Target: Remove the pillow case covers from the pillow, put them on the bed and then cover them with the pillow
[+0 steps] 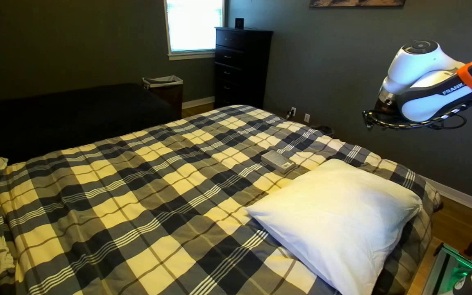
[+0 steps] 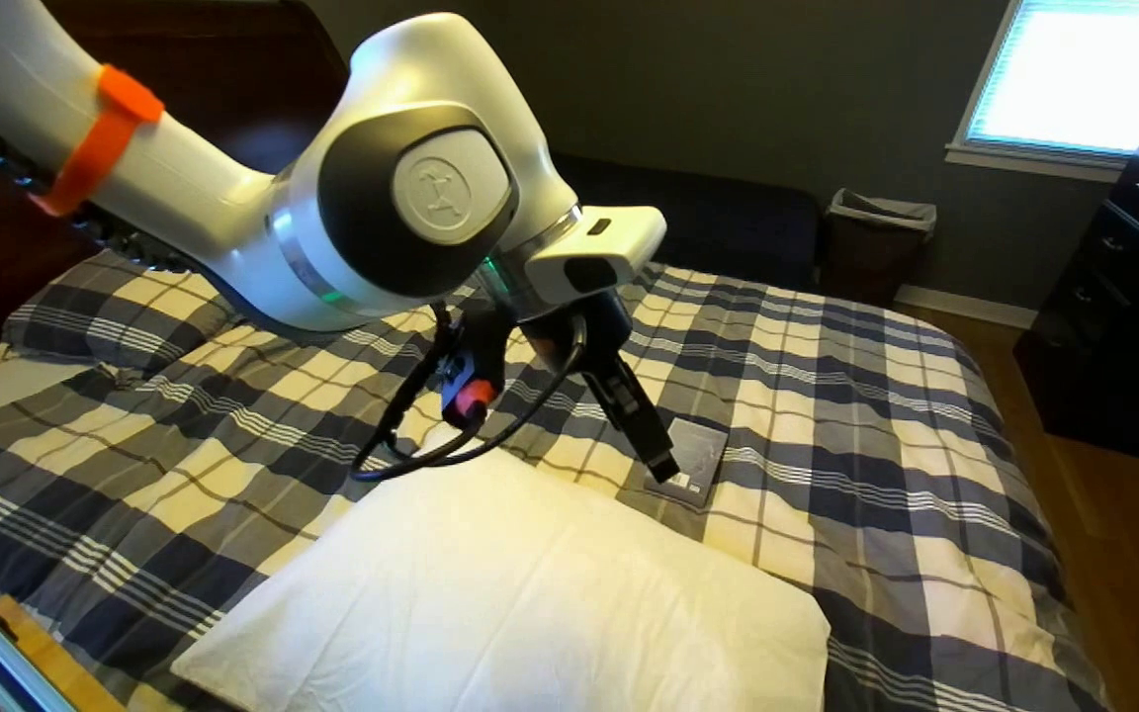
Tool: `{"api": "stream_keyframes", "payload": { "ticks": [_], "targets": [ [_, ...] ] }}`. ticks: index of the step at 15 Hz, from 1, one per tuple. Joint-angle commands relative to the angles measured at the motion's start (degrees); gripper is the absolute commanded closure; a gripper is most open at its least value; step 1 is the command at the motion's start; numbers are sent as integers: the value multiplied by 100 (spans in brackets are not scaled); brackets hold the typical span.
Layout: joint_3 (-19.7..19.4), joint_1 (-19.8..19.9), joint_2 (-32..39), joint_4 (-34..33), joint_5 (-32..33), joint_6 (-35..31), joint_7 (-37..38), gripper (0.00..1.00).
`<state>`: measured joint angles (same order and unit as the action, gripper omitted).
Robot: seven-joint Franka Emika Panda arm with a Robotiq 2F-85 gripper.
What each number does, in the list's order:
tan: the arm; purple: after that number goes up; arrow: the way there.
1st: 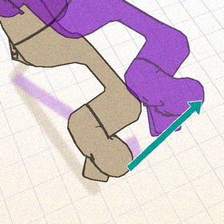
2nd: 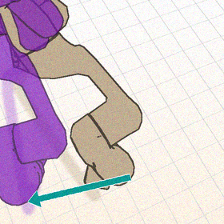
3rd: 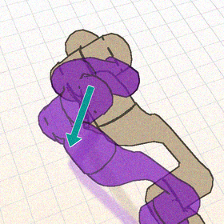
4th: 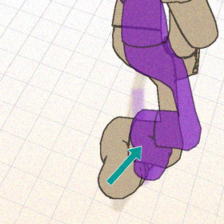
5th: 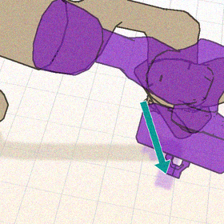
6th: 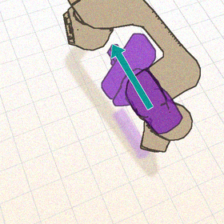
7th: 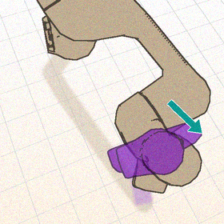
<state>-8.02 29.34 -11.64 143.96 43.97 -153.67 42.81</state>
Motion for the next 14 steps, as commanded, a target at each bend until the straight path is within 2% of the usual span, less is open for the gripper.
{"api": "stream_keyframes", "payload": {
  "ticks": [1, 3, 5, 7, 10, 14],
  "targets": [
    [3, -308, -98, 81, 229, 34, 272, 17],
    [31, -554, -164, 206, 23, 121, 47, 1],
    [17, -838, -217, 330, -349, 225, -292, 0],
    [-23, -1131, -290, 451, -1056, 402, -746, 0],
    [100, -1211, -401, 433, -1637, 881, -843, 0],
    [264, -1118, -575, 389, -1607, 1392, -600, 0]
  ]
}}
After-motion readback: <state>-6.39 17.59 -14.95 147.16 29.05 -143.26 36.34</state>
